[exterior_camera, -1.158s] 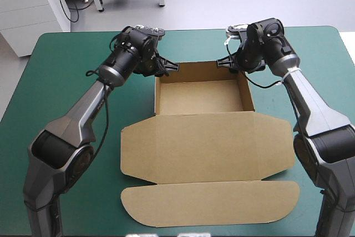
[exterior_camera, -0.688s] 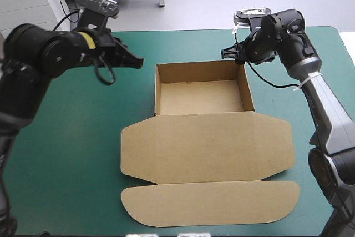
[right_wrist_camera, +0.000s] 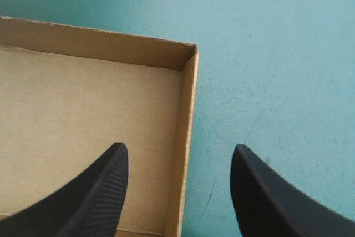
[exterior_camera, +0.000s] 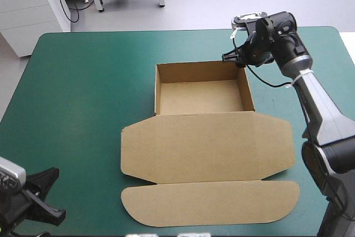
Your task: Fold the box
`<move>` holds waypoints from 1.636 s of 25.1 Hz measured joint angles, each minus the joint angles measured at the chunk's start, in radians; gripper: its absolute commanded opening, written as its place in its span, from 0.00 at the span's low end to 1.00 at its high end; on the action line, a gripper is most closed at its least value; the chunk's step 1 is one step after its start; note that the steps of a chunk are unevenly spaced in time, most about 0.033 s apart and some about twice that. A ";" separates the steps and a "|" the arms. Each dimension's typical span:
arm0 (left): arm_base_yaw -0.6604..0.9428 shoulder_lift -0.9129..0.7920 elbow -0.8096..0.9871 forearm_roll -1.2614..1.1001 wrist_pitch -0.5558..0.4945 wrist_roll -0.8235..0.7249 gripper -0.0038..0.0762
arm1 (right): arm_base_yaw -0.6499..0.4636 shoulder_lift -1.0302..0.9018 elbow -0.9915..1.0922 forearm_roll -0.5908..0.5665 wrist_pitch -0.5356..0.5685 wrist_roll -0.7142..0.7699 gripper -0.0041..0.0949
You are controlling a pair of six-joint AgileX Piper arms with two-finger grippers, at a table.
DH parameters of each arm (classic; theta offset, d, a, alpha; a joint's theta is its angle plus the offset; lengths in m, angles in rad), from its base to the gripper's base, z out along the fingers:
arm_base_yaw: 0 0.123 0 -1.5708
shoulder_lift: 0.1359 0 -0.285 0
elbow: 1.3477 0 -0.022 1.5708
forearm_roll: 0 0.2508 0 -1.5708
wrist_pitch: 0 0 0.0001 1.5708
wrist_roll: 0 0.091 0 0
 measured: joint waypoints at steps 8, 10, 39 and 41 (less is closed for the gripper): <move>0.000 -0.302 0.281 -0.027 -0.060 -0.039 0.04 | -0.039 0.162 0.019 0.042 -0.004 0.001 0.46; 0.000 -0.347 0.312 -0.027 -0.066 -0.047 0.04 | -0.052 0.188 0.036 0.043 -0.006 0.004 0.41; 0.000 -0.362 0.349 -0.029 -0.016 -0.074 0.04 | -0.783 0.240 0.049 -0.052 -0.010 -0.056 0.03; 0.000 -0.362 0.349 -0.028 -0.015 -0.077 0.04 | -0.785 0.240 0.049 -0.055 -0.010 -0.057 0.18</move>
